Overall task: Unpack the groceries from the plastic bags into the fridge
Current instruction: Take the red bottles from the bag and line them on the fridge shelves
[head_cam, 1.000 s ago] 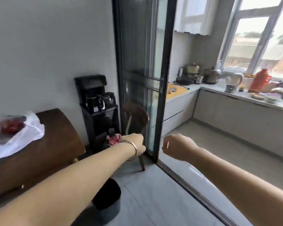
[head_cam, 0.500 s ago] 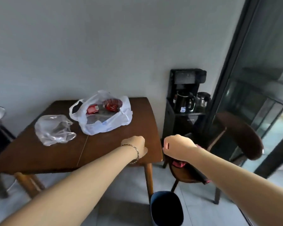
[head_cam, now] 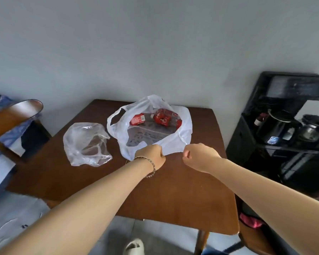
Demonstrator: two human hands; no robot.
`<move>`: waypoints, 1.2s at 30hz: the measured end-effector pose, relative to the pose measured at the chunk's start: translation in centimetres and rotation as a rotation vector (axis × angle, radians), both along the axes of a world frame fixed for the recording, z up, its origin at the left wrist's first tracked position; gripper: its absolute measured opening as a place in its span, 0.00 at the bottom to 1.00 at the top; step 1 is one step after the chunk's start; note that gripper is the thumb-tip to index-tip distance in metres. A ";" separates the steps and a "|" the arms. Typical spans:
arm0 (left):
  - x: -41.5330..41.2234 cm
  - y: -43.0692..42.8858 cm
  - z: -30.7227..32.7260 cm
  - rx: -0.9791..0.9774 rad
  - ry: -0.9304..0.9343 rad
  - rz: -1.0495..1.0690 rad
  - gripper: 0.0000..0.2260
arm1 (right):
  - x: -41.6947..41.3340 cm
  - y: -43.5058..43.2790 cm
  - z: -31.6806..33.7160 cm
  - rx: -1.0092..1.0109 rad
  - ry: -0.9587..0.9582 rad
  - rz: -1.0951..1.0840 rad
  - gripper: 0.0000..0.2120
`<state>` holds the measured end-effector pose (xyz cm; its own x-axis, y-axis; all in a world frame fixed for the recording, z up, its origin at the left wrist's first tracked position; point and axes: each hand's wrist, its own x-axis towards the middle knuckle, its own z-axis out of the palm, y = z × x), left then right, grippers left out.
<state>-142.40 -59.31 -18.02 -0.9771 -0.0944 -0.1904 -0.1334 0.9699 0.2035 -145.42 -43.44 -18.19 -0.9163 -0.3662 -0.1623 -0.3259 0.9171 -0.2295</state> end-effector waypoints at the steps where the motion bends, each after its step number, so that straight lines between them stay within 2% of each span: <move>1: -2.0 -1.1 -0.9 0.012 0.005 -0.009 0.12 | -2.0 -1.2 -1.0 0.010 -0.004 -0.007 0.10; 5: -8.8 -5.2 -3.6 0.043 -0.023 -0.045 0.11 | -8.1 -5.2 -3.1 0.077 0.007 -0.024 0.12; 10: -19.0 -12.3 -6.2 -0.076 0.110 -0.182 0.11 | -15.9 -10.7 -4.8 -0.115 0.056 -0.174 0.10; 14: -23.9 -16.2 -7.6 -0.239 0.171 -0.230 0.13 | -19.3 -12.4 -7.0 -0.122 0.354 -0.146 0.08; 17: -28.3 -18.8 -8.6 -0.352 0.080 -0.225 0.13 | -24.6 -13.7 -8.3 0.088 0.485 -0.010 0.19; 19: -30.9 -19.9 -9.7 -0.381 -0.006 -0.209 0.14 | -28.9 -14.9 -9.1 0.243 0.451 0.151 0.25; 22: -33.7 -21.3 -11.9 -0.417 -0.103 -0.168 0.21 | -34.1 -16.7 -10.2 0.509 0.440 0.353 0.24; 25: -38.0 -22.9 -13.3 -0.459 -0.111 -0.097 0.25 | -39.9 -16.0 -11.3 0.634 0.434 0.390 0.25; 28: -42.0 -24.4 -13.9 -0.391 -0.145 -0.058 0.31 | -43.9 -14.9 -11.3 0.753 0.305 0.256 0.26; 30: -44.1 -25.1 -14.5 -0.358 -0.155 -0.060 0.34 | -45.0 -15.6 -12.9 0.706 0.313 0.158 0.23; 32: -45.8 -25.8 -15.2 -0.301 -0.156 -0.017 0.35 | -45.1 -16.7 -14.9 0.446 0.419 0.186 0.16; 34: -46.8 -26.3 -16.4 -0.221 -0.192 0.043 0.33 | -44.7 -17.5 -17.3 0.219 0.556 0.422 0.11; 36: -47.1 -26.6 -17.5 -0.137 -0.251 0.073 0.30 | -44.2 -18.2 -18.3 0.221 0.542 0.698 0.12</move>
